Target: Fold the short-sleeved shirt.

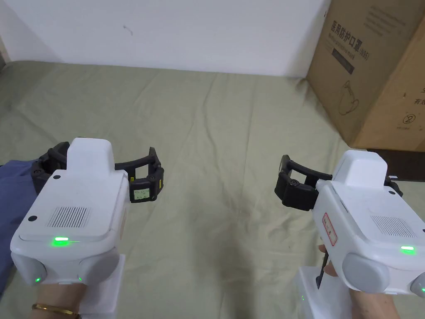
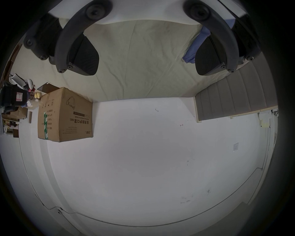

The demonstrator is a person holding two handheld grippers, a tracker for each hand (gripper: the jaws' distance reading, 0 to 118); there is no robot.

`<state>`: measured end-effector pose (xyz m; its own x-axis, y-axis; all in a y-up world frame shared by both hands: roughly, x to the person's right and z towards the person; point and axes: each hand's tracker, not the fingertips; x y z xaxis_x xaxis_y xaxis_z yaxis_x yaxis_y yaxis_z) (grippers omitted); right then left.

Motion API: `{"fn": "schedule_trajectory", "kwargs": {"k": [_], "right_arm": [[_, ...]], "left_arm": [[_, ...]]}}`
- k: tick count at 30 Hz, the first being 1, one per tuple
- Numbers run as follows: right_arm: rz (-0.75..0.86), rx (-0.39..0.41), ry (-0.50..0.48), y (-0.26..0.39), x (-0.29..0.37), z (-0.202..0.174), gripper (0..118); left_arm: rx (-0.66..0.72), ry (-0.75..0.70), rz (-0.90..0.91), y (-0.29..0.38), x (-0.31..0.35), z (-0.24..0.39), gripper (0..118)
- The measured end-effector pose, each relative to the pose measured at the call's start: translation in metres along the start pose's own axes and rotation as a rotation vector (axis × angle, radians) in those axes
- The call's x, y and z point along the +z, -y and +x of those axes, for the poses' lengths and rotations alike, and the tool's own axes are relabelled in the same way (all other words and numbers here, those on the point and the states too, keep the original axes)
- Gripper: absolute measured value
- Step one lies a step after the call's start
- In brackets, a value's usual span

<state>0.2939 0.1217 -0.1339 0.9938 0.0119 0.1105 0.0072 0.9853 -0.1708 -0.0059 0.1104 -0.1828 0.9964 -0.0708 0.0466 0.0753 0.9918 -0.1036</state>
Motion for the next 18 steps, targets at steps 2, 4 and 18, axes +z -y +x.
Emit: {"fn": "schedule_trajectory", "kwargs": {"k": [2,4,18], "right_arm": [[0.006,0.007,-0.009,-0.0021,0.0026,0.0000,116],[0.005,0.007,-0.018,-0.0046,0.0045,-0.0009,116],[-0.001,0.020,-0.035,-0.0112,0.0109,-0.0051,116]], "left_arm": [[0.008,0.009,-0.007,0.0006,-0.0002,-0.0002,118],[0.012,0.008,-0.009,0.0006,0.0007,0.0003,118],[0.004,0.008,-0.018,-0.0001,0.0011,-0.0008,118]]}}
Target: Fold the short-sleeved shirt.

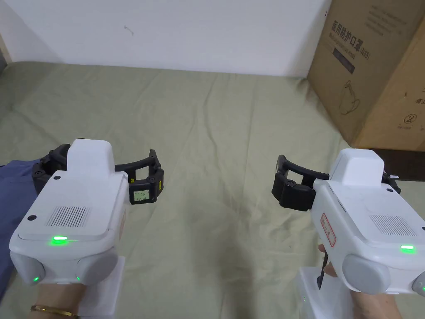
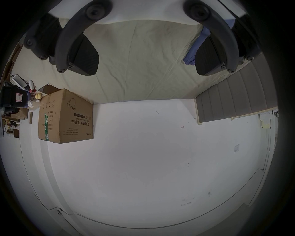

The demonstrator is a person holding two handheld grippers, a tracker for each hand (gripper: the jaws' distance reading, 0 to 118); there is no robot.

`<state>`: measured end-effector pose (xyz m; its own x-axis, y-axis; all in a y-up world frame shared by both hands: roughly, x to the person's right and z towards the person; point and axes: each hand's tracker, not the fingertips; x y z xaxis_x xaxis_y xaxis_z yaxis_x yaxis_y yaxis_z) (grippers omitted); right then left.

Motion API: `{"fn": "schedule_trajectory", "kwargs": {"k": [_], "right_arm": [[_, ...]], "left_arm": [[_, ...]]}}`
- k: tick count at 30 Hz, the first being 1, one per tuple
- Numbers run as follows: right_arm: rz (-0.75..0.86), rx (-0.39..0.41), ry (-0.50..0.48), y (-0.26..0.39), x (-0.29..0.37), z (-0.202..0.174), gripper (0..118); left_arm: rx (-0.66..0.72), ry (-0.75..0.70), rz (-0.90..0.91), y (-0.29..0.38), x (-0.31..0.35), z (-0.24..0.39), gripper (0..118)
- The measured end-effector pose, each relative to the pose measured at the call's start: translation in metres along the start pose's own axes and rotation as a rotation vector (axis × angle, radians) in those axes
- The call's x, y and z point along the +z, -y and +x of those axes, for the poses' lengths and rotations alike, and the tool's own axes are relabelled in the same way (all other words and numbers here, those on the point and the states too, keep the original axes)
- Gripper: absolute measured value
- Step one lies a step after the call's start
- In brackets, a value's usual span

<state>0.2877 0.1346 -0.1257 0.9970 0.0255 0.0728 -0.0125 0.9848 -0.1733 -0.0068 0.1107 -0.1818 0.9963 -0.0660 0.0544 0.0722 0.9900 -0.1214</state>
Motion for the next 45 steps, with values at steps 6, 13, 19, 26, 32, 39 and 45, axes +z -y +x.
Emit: {"fn": "schedule_trajectory", "kwargs": {"k": [6,13,19,26,32,39,45], "right_arm": [[-0.011,0.004,-0.004,-0.001,-0.001,0.001,83],[0.004,0.016,-0.020,0.002,0.003,0.000,0],[-0.010,0.009,-0.025,0.003,0.003,-0.003,0],[-0.010,0.015,-0.027,0.001,0.006,-0.005,0],[-0.014,0.008,-0.024,-0.002,0.006,-0.003,0],[-0.020,0.017,-0.037,0.001,0.000,-0.003,0],[-0.016,0.036,-0.143,-0.003,-0.009,-0.039,0]], "left_arm": [[-0.008,-0.008,0.004,-0.002,0.003,0.002,88],[-0.041,-0.016,0.001,-0.008,0.005,0.002,0],[-0.036,-0.003,-0.002,-0.011,0.003,0.003,0],[-0.033,-0.003,0.003,-0.011,0.004,0.003,0],[-0.032,0.001,0.003,-0.012,0.005,0.003,0],[-0.027,-0.006,0.003,-0.010,0.010,-0.002,0],[-0.018,-0.105,0.008,-0.007,0.025,-0.033,0]]}}
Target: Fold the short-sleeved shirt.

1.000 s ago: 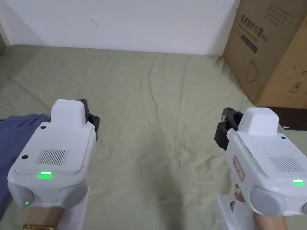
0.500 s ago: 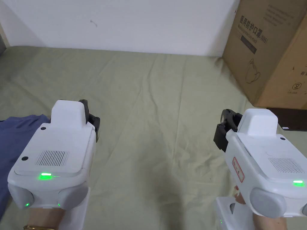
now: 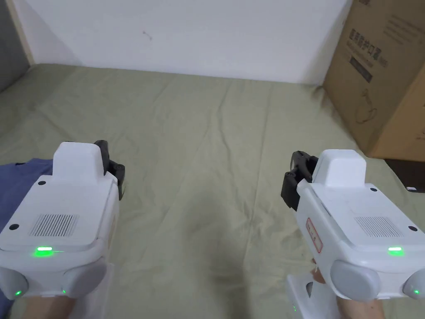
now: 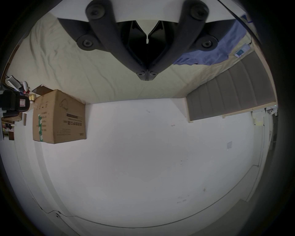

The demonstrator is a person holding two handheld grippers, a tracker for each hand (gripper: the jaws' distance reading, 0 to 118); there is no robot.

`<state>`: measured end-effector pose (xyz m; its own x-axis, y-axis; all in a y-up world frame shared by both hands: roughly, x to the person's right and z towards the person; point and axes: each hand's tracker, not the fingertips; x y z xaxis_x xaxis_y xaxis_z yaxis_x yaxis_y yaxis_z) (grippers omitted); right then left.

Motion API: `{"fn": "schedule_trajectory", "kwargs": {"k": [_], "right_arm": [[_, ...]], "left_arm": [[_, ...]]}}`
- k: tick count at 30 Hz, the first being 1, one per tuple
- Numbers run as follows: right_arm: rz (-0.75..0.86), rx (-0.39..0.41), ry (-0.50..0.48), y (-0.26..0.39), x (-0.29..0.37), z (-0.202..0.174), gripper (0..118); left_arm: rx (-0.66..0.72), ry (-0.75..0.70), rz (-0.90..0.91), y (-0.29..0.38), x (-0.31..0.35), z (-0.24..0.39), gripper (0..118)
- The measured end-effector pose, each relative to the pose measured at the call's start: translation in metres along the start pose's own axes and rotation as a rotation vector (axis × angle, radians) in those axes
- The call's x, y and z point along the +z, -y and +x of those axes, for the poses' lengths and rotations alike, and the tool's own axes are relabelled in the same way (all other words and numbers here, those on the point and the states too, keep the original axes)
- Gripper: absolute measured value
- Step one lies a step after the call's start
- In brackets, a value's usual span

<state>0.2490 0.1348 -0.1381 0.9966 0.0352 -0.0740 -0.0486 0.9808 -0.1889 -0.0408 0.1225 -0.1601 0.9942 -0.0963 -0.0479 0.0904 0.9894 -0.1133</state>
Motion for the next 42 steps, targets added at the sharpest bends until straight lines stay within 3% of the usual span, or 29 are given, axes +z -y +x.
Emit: {"fn": "schedule_trajectory", "kwargs": {"k": [15,22,28,30,32,34,35,38,39,42], "right_arm": [[-0.004,0.074,-0.357,-0.011,-0.038,-0.129,0],[-0.011,0.091,-0.443,-0.011,-0.043,-0.166,0],[-0.015,0.101,-0.464,-0.011,-0.047,-0.173,0],[-0.018,0.104,-0.468,-0.011,-0.045,-0.174,0],[-0.018,0.111,-0.468,-0.011,-0.048,-0.174,0],[-0.021,0.110,-0.471,-0.012,-0.050,-0.174,0],[-0.024,0.110,-0.471,-0.012,-0.052,-0.174,0],[-0.025,0.109,-0.466,-0.014,-0.055,-0.175,0],[-0.029,0.106,-0.467,-0.015,-0.057,-0.176,0],[-0.042,0.084,-0.471,-0.014,-0.064,-0.176,0]], "left_arm": [[0.011,-0.352,-0.029,0.017,0.068,-0.115,0],[0.035,-0.451,-0.050,0.027,0.090,-0.150,0],[0.046,-0.469,-0.060,0.032,0.090,-0.159,0],[0.059,-0.466,-0.066,0.033,0.087,-0.162,10],[0.075,-0.445,-0.092,0.032,0.080,-0.167,48],[0.086,-0.394,-0.154,0.030,0.067,-0.177,54],[0.108,-0.375,-0.173,0.029,0.060,-0.183,72],[0.190,-0.319,-0.234,0.024,0.029,-0.204,112],[0.193,-0.301,-0.259,0.024,0.017,-0.210,118],[0.162,-0.264,-0.317,0.022,-0.026,-0.223,118]]}}
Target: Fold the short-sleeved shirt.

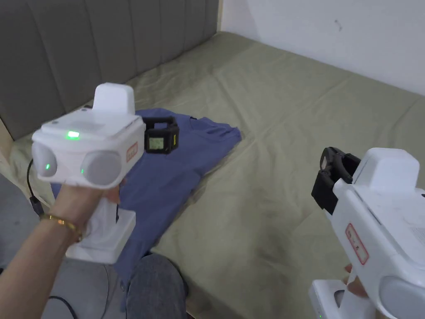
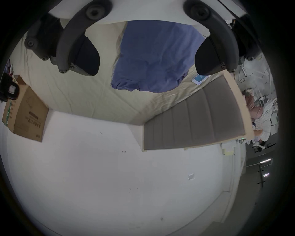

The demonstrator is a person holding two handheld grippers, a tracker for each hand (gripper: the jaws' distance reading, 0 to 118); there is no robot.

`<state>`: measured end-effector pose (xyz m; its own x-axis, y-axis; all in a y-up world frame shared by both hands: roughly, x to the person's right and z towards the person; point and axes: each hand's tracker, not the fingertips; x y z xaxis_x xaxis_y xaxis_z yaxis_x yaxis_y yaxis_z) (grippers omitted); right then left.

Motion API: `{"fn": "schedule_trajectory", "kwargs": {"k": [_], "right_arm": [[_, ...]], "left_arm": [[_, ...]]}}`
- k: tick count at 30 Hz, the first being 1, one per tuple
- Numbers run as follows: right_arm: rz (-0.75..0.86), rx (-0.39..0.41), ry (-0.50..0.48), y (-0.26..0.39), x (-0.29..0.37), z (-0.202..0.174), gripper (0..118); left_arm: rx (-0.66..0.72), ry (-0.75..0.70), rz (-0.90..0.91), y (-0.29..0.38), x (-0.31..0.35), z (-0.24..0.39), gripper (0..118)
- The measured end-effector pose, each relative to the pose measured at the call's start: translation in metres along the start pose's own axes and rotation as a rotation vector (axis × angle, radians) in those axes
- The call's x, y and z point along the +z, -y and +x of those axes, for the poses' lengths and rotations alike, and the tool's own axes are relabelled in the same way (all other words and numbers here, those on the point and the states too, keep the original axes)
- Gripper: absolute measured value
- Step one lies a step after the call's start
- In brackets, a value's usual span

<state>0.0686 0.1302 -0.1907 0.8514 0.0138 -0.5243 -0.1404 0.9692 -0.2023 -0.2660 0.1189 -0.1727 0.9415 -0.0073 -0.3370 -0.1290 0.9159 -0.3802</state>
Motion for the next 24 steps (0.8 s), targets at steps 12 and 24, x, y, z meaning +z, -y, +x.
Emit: {"fn": "schedule_trajectory", "kwargs": {"k": [12,24], "right_arm": [[-0.064,-0.015,0.052,0.016,-0.043,0.014,0],[-0.224,-0.062,0.129,0.054,-0.068,0.050,0]], "left_arm": [[-0.118,0.074,-0.658,0.006,-0.268,0.024,118],[-0.090,0.144,-0.853,0.043,-0.324,0.035,42]]}}
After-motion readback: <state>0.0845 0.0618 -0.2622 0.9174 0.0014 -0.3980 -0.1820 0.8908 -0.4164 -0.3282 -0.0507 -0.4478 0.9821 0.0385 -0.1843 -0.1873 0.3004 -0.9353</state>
